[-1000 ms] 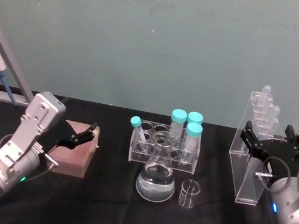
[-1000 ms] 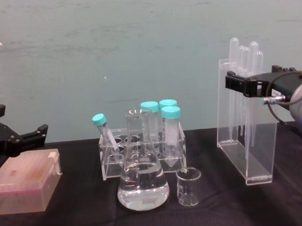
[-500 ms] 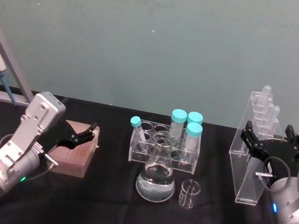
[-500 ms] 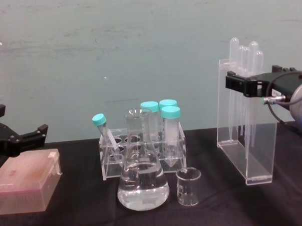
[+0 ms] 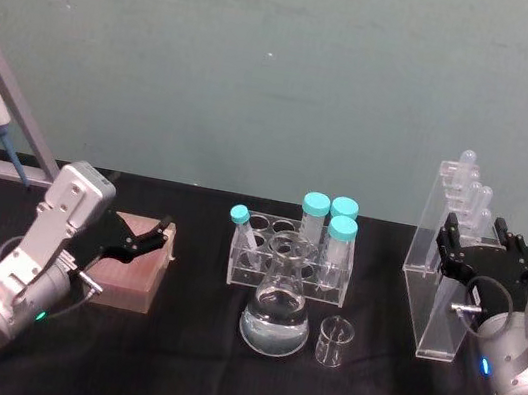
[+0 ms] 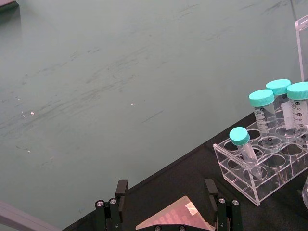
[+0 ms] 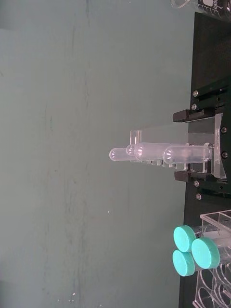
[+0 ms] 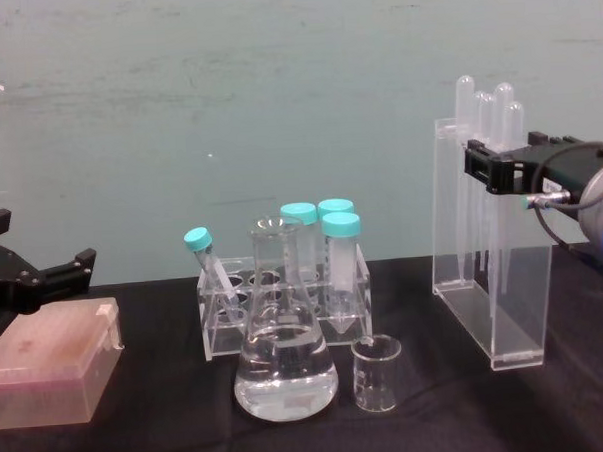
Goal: Place the experimental apparatus aside using one hand.
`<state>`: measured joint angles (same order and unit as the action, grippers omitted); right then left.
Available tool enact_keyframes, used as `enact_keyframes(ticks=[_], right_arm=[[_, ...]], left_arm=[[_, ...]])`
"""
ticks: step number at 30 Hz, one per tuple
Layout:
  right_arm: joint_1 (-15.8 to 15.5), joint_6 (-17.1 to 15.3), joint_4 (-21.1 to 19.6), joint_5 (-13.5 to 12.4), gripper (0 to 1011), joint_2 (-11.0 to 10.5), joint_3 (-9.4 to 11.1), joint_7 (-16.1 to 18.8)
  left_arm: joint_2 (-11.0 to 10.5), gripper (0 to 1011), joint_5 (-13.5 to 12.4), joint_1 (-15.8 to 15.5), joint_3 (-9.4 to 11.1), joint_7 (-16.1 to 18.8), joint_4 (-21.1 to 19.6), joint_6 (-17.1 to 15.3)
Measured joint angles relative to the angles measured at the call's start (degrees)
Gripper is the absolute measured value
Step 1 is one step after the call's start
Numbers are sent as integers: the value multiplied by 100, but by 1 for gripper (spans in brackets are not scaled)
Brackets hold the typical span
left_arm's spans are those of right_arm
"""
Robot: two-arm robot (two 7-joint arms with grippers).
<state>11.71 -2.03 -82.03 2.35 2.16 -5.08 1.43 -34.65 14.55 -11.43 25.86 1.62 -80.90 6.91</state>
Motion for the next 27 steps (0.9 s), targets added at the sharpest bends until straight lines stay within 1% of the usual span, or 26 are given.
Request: enact_keyframes(ticks=[1, 3, 27], right_arm=[[0, 0, 0, 0, 618, 0, 0, 0], [0, 0, 0, 0, 599, 0, 0, 0], [1, 0, 0, -1, 599, 0, 0, 1]], left_arm=[[0, 1000, 0, 0, 0, 0, 0, 0], [0, 1000, 0, 0, 0, 0, 0, 0], [0, 1000, 0, 0, 0, 0, 0, 0]])
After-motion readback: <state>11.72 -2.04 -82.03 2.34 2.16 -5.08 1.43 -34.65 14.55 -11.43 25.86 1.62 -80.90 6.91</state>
